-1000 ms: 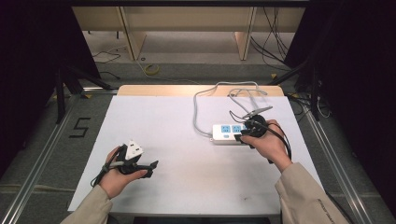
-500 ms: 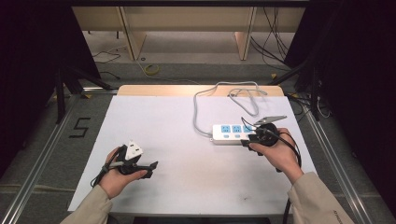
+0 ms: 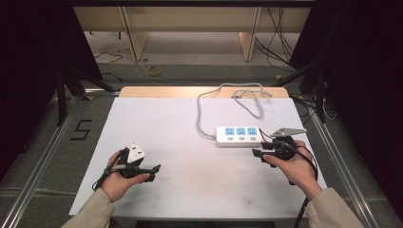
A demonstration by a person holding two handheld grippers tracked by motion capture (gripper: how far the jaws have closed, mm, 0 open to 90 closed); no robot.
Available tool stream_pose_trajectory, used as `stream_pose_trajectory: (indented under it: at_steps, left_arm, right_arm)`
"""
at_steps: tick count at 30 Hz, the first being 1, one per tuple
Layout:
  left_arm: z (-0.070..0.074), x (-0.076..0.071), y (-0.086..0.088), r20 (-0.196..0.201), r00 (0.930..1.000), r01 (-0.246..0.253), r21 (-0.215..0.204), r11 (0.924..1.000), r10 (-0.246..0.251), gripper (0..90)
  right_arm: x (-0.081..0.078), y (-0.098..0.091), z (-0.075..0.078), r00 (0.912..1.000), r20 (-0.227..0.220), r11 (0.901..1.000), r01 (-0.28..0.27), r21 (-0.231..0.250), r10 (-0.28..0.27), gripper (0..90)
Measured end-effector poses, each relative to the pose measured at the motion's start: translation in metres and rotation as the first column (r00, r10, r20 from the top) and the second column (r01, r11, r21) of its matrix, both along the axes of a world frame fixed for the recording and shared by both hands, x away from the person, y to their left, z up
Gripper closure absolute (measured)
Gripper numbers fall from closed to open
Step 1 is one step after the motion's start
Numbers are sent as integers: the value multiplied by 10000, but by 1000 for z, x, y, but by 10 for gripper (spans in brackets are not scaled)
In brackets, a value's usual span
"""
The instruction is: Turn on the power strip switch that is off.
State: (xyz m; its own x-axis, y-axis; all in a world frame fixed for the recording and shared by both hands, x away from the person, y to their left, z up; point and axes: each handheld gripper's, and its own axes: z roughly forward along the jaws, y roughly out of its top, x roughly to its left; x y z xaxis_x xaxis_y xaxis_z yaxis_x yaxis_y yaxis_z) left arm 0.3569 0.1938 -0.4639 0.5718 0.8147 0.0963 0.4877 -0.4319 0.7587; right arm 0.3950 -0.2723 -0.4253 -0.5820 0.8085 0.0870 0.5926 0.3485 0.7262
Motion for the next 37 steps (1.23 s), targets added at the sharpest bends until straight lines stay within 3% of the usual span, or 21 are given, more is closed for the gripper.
stream_pose_trajectory:
  at_steps: [25, 37]
  left_arm:
    - [0, -1, 2, -43, 10000, 57, 42, 10000, -57, 160]
    - [-1, -1, 0, -172, 9997, 154, 69, 9999, -153, 159]
  right_arm:
    - [-47, -27, -23, 9985, 539, 9968, 33, 798, -76, 398]
    - [-51, -28, -25, 9964, 849, 9963, -104, 857, 31, 355]
